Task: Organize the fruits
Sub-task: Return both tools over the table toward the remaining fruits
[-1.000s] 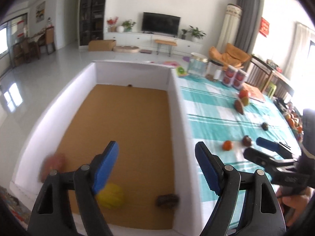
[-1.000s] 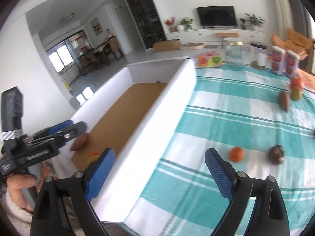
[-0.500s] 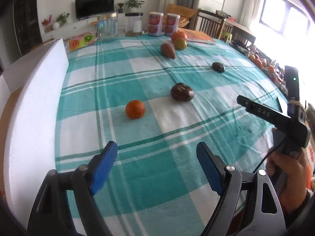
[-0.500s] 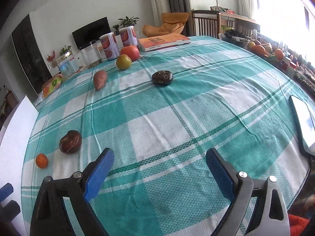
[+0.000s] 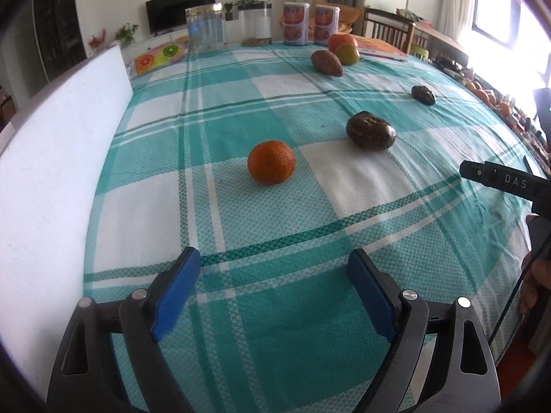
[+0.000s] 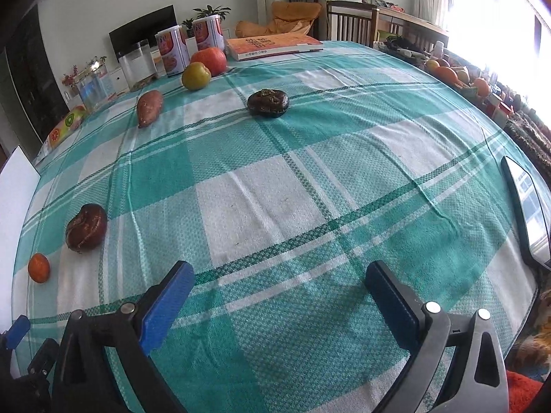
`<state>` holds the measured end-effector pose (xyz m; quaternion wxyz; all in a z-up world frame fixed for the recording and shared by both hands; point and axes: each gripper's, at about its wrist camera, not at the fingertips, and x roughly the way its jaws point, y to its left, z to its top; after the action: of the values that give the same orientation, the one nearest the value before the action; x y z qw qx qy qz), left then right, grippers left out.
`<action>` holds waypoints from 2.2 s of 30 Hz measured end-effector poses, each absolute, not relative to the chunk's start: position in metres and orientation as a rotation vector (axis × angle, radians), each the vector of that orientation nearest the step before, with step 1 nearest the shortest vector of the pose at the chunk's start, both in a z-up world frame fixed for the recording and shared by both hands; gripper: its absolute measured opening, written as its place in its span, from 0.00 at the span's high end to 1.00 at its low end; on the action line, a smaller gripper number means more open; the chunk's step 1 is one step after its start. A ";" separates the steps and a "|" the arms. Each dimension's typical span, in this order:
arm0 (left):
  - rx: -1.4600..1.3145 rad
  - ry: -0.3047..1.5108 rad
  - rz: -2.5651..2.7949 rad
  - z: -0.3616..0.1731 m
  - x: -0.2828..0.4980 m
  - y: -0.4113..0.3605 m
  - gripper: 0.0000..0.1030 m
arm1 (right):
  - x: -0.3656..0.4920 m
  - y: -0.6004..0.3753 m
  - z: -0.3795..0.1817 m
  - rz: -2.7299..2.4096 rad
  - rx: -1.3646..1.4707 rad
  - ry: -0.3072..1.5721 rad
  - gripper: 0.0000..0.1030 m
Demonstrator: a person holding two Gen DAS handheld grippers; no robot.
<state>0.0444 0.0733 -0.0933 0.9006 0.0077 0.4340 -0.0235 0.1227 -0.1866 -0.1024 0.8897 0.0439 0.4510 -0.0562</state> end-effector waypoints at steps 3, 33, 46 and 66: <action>0.019 0.899 -0.049 -0.094 0.047 0.072 0.12 | 0.124 -0.182 -0.104 -0.130 0.057 0.946 0.00; 0.019 0.900 -0.049 -0.094 0.046 0.072 0.11 | 0.124 -0.180 -0.105 -0.137 0.042 0.950 0.00; -0.071 0.877 -0.123 -0.093 0.044 0.082 0.10 | 0.124 -0.179 -0.105 -0.137 0.041 0.950 0.00; -0.037 0.887 -0.116 -0.094 0.046 0.078 0.10 | 0.124 -0.179 -0.105 -0.138 0.041 0.950 0.00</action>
<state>0.0459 0.0776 -0.0936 0.9014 -0.0181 0.4290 -0.0558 0.1241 -0.1792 -0.1049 0.8868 0.0197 0.4570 -0.0666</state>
